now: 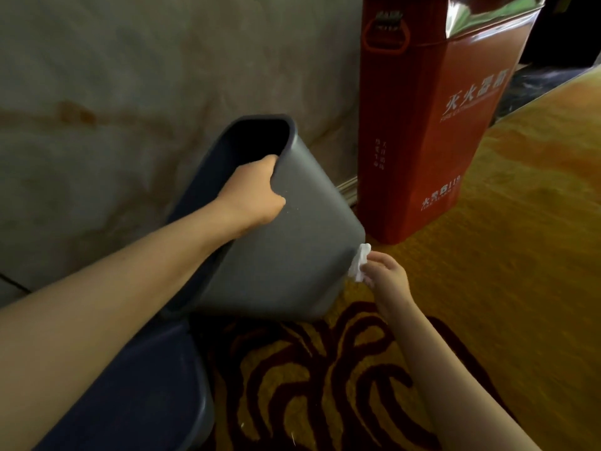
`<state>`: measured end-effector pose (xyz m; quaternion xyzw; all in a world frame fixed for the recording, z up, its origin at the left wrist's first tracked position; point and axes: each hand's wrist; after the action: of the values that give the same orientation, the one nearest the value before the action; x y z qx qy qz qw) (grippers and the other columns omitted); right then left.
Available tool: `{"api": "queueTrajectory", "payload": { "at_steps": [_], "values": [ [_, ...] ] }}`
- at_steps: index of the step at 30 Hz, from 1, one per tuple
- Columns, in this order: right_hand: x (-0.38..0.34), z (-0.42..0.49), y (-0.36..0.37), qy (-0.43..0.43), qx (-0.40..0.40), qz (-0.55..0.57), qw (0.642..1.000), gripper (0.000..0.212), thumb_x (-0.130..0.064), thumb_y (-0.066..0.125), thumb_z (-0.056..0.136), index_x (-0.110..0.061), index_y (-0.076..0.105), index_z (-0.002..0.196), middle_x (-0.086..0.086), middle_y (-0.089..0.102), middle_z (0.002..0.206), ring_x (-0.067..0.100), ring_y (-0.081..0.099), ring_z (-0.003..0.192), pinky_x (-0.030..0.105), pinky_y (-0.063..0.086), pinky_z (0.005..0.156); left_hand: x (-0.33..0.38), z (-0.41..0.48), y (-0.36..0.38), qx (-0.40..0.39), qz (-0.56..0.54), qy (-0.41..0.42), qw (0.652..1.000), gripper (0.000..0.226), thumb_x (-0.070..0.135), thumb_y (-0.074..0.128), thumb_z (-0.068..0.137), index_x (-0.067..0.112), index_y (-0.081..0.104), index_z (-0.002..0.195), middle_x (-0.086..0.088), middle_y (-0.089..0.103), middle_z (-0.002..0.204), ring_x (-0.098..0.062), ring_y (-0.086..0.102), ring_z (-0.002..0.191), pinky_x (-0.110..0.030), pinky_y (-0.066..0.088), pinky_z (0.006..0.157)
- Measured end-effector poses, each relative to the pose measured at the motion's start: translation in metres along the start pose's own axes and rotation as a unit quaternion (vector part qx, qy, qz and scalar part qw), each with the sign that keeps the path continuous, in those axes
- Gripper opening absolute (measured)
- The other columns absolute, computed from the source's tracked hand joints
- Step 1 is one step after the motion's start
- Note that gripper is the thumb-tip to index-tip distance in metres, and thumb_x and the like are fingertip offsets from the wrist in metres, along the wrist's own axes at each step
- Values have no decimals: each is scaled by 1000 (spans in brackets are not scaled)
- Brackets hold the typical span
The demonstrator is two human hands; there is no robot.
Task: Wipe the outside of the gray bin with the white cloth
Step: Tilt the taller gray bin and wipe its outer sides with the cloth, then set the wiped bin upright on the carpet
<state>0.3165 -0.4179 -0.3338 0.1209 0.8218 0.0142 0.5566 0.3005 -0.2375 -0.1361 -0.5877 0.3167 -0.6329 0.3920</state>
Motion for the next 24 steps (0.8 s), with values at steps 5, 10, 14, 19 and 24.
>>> {"api": "queueTrajectory", "payload": {
  "at_steps": [5, 10, 14, 19, 24],
  "values": [
    [-16, -36, -16, 29, -216, 228, 949, 30, -1, 53, 86, -6, 61, 114, 12, 64, 105, 19, 63, 86, 26, 51, 73, 8, 0, 7, -26, 161, 5, 987, 24, 5, 55, 81, 15, 49, 102, -6, 59, 86, -26, 58, 73, -41, 51, 59],
    [-36, -54, -16, 28, -280, 271, 921, 40, -17, 59, 85, -5, 54, 124, 14, 61, 122, 26, 58, 112, 36, 46, 94, -4, -8, 36, -23, 236, 33, 971, 30, 8, 52, 85, 15, 45, 114, 5, 39, 67, -12, 39, 53, -25, 27, 40],
    [-52, -67, -12, -21, -232, 165, 958, 32, -24, 60, 85, -9, 62, 113, 16, 60, 120, 30, 58, 111, 42, 46, 95, -17, -18, 48, -76, 256, 49, 963, 31, 6, 49, 86, 17, 45, 114, 5, 41, 66, -12, 46, 56, -24, 30, 41],
    [-84, -83, 5, -120, -167, 44, 978, 18, -22, 62, 86, -16, 66, 103, 7, 70, 101, 22, 67, 91, 32, 54, 78, -33, -23, 36, -95, 166, 20, 981, 11, 22, 54, 88, 19, 54, 98, 0, 61, 86, -15, 58, 72, -31, 48, 59],
    [-127, -89, 47, -283, -133, -101, 944, 12, -30, 62, 86, -25, 66, 97, -9, 70, 88, 0, 65, 82, 16, 50, 68, -68, -43, 1, -125, 182, -8, 975, 25, 40, 54, 84, 28, 58, 106, 7, 63, 92, -14, 60, 81, -29, 49, 66]
  ]
}}
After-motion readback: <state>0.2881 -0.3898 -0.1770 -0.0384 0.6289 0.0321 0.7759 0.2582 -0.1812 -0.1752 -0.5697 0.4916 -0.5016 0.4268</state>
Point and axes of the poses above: each hand's wrist, its own z-axis towards the middle knuckle, its own y-axis out of the palm, x = y × z
